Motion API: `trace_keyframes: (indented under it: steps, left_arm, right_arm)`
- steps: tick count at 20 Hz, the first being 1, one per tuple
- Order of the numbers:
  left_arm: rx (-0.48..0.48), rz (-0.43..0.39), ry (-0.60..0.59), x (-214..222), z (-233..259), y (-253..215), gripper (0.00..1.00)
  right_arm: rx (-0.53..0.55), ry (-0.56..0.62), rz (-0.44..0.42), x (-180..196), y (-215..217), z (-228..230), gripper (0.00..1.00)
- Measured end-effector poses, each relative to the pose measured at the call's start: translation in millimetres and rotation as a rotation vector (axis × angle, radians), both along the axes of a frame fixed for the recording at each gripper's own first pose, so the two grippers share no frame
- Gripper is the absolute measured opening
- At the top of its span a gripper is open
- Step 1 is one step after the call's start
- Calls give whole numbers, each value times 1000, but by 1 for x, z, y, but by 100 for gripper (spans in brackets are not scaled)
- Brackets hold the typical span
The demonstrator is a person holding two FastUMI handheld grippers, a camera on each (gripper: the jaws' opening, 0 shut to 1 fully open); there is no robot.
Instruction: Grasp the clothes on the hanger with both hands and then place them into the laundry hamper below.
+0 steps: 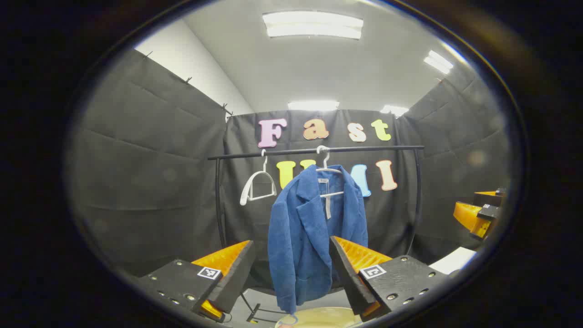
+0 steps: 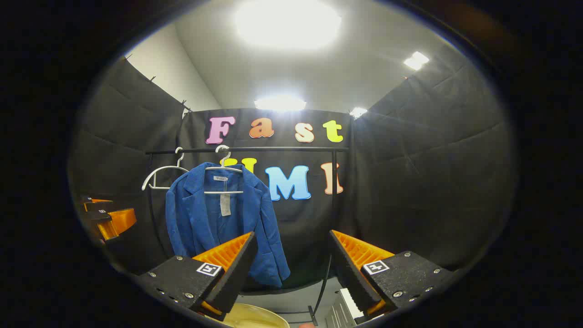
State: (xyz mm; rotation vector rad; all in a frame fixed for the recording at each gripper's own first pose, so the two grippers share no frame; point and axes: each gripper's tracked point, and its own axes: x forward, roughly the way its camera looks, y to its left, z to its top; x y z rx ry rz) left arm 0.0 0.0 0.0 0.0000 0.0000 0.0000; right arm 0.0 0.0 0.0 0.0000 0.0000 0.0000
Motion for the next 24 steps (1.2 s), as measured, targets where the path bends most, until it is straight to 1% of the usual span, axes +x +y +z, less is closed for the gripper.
trace_keyframes:
  steps: [4, 5, 10, 13, 14, 21, 22, 23, 24]
  left_arm:
    - [11, 5, -4, 4, 2, 10, 93]
    - [19, 7, -6, 5, 3, 12, 93]
    - [37, 21, -1, 6, 0, 28, 93]
    - [23, 25, 8, 8, -4, 32, 93]
    - [22, 26, 9, 9, -4, 34, 93]
    - [32, 23, 8, 15, -4, 45, 93]
    - [35, 24, 5, 16, -3, 47, 93]
    - [36, 24, 2, 17, -3, 50, 93]
    - [37, 23, 1, 18, -3, 52, 93]
  right_arm:
    - [-10, -3, -13, 1, -4, 0, 96]
    - [-11, -5, -19, 0, -7, 0, 95]
    - [-3, 9, -43, 1, -15, -6, 96]
    - [1, 24, -42, 2, -12, -10, 96]
    - [0, 23, -41, 2, -11, -10, 95]
    - [1, 9, -30, 6, -4, -6, 95]
    - [5, 6, -30, 8, -2, -5, 96]
    - [6, 2, -33, 9, -2, -5, 95]
    - [4, -2, -35, 12, 0, -2, 96]
